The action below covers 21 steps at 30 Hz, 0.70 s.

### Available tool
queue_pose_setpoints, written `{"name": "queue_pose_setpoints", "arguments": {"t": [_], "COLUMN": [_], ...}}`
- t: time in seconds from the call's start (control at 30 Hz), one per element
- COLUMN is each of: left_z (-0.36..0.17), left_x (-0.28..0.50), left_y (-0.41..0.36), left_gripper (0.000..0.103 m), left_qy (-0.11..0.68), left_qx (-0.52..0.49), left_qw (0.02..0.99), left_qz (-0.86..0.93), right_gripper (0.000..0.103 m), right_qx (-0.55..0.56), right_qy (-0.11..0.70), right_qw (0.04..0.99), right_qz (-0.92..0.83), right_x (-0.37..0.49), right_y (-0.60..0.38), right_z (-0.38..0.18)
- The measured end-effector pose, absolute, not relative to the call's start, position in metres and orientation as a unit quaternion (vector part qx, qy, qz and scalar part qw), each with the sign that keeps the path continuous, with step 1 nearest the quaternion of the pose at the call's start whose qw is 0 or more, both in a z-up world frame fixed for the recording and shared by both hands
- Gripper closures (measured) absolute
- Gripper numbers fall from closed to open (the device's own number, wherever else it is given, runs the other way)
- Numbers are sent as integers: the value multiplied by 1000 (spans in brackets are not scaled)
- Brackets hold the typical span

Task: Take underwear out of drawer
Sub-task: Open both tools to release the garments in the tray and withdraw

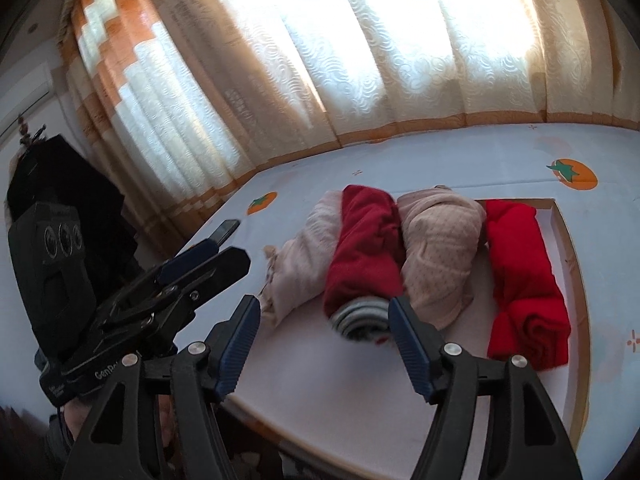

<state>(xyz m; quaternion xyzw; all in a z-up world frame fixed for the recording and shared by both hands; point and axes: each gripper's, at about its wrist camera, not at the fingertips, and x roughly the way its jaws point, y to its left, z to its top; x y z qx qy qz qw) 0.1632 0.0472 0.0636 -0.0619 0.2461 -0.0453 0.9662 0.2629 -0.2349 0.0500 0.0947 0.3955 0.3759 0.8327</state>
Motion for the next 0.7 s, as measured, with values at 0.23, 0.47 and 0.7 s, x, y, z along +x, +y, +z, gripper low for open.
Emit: {"name": "queue_pose_setpoints", "arguments": {"t": [0.23,0.47,0.7], "left_z": [66,61,43], "left_x": [132,97,66], "left_y": [41,37,34], "left_gripper": [31,28,17], "left_qy": [239,235,240], "left_qx": [-69,-67,-49], "left_qw": [966,966,967], "left_qz": [-65,-79,-71], "right_gripper": [31,30,26], "right_qx": [93,108,106], "right_qy": [385,366,353], "right_qw": [829,828,830], "right_qz": [395,412,419], "right_x": [231,198,172], "right_y": [-249,-265,-281], "right_z": [57,67,67]}}
